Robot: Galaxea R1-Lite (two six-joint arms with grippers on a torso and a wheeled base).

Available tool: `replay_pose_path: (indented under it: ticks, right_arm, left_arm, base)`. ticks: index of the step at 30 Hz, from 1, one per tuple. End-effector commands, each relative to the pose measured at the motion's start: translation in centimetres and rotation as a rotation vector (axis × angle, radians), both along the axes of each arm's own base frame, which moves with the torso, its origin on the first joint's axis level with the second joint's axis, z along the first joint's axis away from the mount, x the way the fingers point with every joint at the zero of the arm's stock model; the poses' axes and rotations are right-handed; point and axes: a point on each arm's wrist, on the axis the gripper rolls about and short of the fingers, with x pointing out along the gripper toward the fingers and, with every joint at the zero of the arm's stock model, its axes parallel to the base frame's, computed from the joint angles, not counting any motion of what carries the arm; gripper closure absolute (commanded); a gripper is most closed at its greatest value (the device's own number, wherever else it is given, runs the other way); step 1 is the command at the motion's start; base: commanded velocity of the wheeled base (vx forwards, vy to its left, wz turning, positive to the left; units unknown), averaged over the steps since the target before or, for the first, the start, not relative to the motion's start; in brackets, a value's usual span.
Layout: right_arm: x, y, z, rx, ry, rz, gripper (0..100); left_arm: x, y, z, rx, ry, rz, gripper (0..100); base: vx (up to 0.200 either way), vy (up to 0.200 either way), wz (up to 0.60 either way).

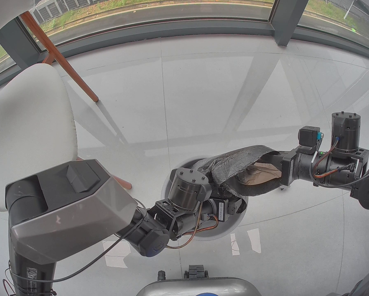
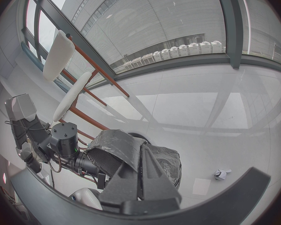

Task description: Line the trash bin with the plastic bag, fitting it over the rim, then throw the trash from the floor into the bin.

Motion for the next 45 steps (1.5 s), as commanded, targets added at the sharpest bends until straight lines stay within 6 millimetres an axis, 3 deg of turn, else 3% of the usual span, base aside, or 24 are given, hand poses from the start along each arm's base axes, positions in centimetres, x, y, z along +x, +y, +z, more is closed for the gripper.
replay_pose_path:
  ticks: [1, 10, 11, 33, 45]
  right_arm:
    - [0.0, 0.0, 0.0, 0.000, -0.001, 0.000, 100]
    - [0.0, 0.0, 0.1, 0.000, -0.002, -0.003, 100]
    - [0.1, 0.0, 0.1, 0.001, -0.004, -0.003, 100]
    - [0.0, -0.1, -0.3, -0.005, 0.009, -0.004, 100]
    - [0.0, -0.2, -0.6, -0.009, 0.020, -0.004, 100]
  left_arm:
    - [-0.2, -1.2, -0.1, -0.012, -0.007, -0.022, 0]
    - [-1.3, -1.8, -0.8, 0.005, 0.015, -0.050, 0]
    - [-1.3, -1.8, -1.0, 0.009, 0.018, -0.050, 100]
    - [-0.9, -1.0, -0.7, 0.013, 0.016, -0.018, 100]
    - [-4.0, 3.3, 7.2, -0.041, -0.006, 0.009, 100]
  base:
    - [0.000, 0.000, 0.00]
    - [0.000, 0.000, 0.00]
    - [0.000, 0.000, 0.00]
    - [0.000, 0.000, 0.00]
    - [0.000, 0.000, 0.00]
